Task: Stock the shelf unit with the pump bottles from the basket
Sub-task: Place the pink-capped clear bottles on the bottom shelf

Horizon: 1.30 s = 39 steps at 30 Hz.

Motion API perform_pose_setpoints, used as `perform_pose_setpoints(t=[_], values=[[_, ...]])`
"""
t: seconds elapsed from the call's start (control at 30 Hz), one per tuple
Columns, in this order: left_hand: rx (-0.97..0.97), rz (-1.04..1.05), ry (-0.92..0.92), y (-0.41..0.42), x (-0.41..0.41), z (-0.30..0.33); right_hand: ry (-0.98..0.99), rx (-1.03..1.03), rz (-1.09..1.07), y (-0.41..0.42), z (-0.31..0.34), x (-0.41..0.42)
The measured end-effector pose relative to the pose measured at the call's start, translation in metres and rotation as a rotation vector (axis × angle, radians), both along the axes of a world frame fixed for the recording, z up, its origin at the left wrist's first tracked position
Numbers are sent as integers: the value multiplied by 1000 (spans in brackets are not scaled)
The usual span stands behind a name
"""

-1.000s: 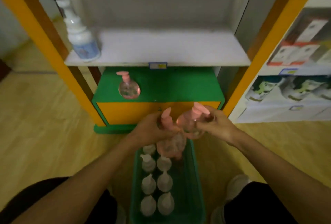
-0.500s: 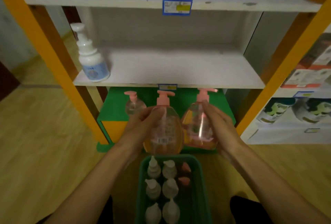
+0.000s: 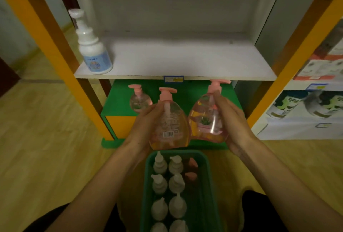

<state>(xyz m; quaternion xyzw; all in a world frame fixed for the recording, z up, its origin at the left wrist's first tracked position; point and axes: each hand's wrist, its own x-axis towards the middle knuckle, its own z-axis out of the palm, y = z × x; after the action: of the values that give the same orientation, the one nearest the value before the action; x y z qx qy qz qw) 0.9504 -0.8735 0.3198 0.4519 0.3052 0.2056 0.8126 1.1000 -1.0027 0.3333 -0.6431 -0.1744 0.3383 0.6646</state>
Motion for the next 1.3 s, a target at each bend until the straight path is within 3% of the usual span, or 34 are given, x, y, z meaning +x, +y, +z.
perform_pose_setpoints(t=[0.13,0.37,0.57,0.67,0.77,0.87,1.03,1.3], values=[[-62,-11,18,-2,9,-8,18,6,-12,0,2,3],[-246,-49,-220,-5,18,-10,51,7,-51,1,5,4],[-370,-93,-216,0,18,-20,49,11,-41,-2,6,5],[-488,-51,-252,-2,14,-19,53,3,-43,-3,5,5],[-643,-36,-176,-2,9,-20,53,-1,-56,-3,4,4],[-610,-75,-94,-1,7,-16,62,-7,-67,-2,5,5],[-597,-183,-217,-5,3,-11,88,-7,-63,-3,6,7],[-492,-58,-135,-1,-5,-10,130,-10,-22,-2,2,9]])
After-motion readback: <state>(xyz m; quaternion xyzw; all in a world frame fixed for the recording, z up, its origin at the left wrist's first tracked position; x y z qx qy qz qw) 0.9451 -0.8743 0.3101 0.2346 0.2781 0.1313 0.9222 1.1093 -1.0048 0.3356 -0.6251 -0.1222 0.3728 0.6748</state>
